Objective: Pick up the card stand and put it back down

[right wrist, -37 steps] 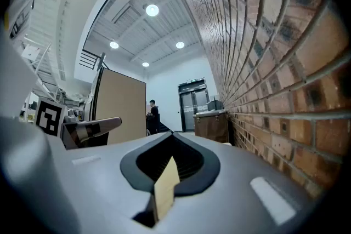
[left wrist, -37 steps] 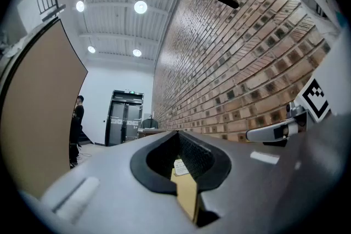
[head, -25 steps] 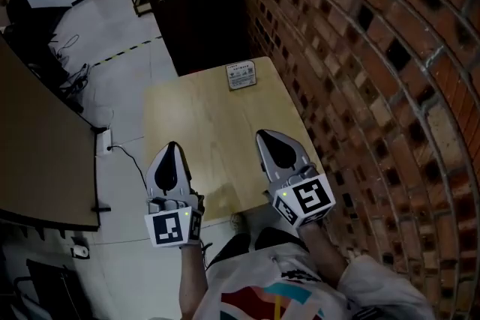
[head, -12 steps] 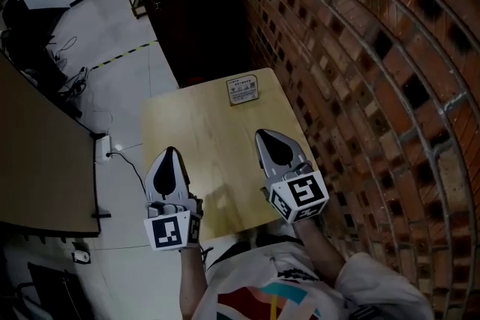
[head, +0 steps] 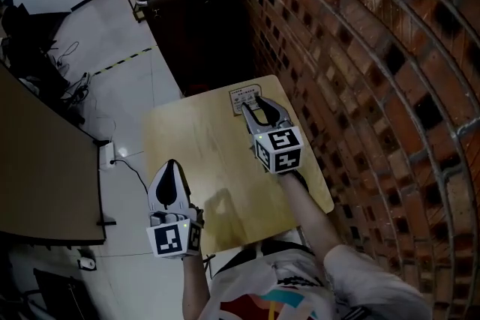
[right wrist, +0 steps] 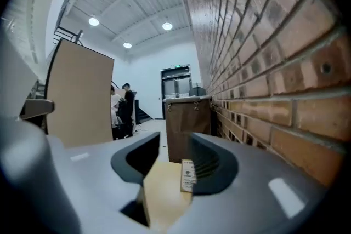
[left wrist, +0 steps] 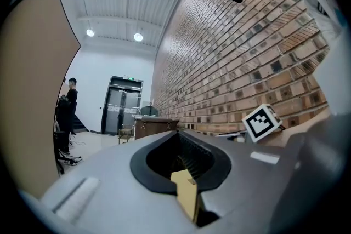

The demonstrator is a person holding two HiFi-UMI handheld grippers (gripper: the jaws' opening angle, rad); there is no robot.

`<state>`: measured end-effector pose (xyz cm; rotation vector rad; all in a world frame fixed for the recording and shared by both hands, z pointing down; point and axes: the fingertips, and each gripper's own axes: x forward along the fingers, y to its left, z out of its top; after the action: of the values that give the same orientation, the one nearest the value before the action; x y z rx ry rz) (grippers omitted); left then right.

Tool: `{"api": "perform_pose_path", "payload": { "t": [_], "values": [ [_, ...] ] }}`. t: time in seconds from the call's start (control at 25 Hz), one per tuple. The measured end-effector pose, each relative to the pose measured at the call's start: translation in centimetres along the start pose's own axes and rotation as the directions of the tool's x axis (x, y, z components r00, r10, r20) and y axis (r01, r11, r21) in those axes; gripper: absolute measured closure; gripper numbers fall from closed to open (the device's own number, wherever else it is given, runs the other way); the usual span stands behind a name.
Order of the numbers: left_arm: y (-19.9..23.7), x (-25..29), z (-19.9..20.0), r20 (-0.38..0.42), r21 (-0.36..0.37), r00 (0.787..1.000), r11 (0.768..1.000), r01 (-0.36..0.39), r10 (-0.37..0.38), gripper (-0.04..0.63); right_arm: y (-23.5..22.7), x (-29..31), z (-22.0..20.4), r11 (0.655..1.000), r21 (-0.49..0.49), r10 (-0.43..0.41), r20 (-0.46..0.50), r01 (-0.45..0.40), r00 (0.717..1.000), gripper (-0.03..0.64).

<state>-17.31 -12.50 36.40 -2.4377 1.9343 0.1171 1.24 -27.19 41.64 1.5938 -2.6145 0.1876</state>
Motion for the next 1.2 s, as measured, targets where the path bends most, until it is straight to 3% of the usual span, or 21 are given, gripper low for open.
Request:
{"api": "perform_pose_path", "payload": {
  "t": [0.12, 0.16, 0.28, 0.44, 0.68, 1.2],
  "values": [
    [0.9, 0.7, -1.4, -0.032, -0.014, 0.999, 1.0, -0.015, 0.015, 0.592, -2.8, 5.1, -2.5, 0.996, 0.021, -0.082, -0.069, 0.084, 0.994, 0.113],
    [1.1, 1.0, -1.9, -0.041, -0.017, 0.999, 1.0, -0.019, 0.018, 0.592, -3.5, 6.6, -3.9, 0.994, 0.016, -0.102, -0.116, 0.104, 0.988, 0.041],
    [1.5, 1.8, -3.0, -0.07, -0.025, 0.997, 0.999, -0.024, 0.022, 0.592, -5.0, 9.8, -8.1, 0.993, 0.008, -0.115, -0.253, 0.121, 0.96, 0.04],
    [2.2, 2.8, -4.0, -0.101, -0.022, 0.995, 0.999, -0.029, 0.027, 0.592, -6.1, 12.7, -11.3, 0.992, 0.015, -0.116, -0.344, 0.129, 0.932, 0.04],
    [2.9, 3.6, -5.2, -0.127, -0.027, 0.991, 0.999, -0.043, 0.039, 0.592, -8.0, 14.9, -13.3, 0.986, 0.063, -0.118, -0.396, 0.155, 0.911, 0.04],
    [3.7, 4.2, -6.3, -0.148, -0.036, 0.988, 0.998, -0.058, 0.052, 0.592, -8.5, 16.0, -15.6, 0.98, 0.031, -0.163, -0.437, 0.196, 0.885, 0.04]
  ]
}}
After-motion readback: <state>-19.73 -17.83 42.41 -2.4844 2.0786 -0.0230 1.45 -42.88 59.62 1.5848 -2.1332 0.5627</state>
